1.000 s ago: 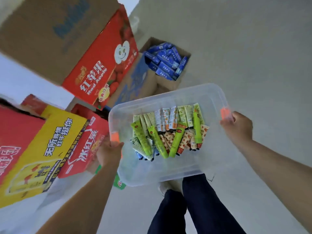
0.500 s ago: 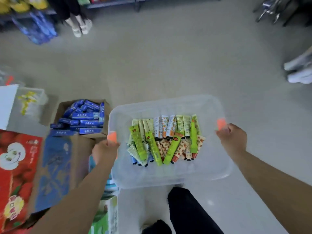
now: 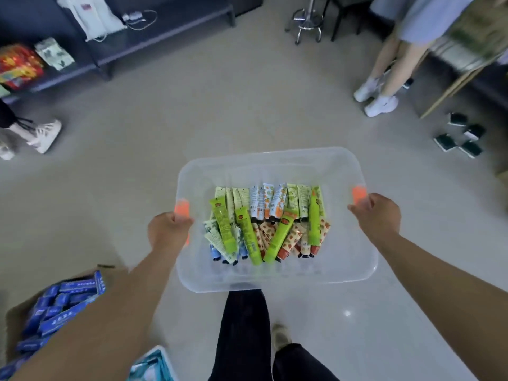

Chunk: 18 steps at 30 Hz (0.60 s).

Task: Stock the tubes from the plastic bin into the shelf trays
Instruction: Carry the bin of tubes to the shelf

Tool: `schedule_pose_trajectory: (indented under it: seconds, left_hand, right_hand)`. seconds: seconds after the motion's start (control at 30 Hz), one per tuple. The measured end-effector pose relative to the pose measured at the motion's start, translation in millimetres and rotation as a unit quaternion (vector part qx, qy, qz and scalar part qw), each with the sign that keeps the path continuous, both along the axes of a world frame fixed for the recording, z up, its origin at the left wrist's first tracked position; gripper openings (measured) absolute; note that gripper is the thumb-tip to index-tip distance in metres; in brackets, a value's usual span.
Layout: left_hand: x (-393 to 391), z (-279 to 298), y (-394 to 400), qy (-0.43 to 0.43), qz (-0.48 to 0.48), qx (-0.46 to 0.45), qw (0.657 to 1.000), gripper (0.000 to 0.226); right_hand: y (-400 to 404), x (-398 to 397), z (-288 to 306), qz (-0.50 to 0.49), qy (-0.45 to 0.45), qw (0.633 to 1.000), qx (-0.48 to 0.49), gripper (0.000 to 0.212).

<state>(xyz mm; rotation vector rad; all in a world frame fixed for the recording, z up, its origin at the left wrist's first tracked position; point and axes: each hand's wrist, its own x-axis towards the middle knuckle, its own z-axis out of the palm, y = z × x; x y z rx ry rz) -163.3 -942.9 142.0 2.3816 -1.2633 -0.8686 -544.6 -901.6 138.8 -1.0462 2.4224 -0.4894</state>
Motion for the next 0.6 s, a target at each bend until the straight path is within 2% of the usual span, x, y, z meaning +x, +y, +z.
schedule_pose_trajectory:
  seconds: [0.27,0.6]
  left_hand:
    - [-53.1,8.0,-160.7,0.017,-0.099,-0.007,0.995,0.045]
    - [-134.5,6.1,-366.4,0.018,-0.152,-0.007,0.988,0.042]
  right_hand:
    - [-81.3,-32.8,9.2,-0.119,-0.003,0.993,0.002,0.030]
    - [-240.2,-98.7,2.2,-0.171,-0.019,0.985,0.007,0.032]
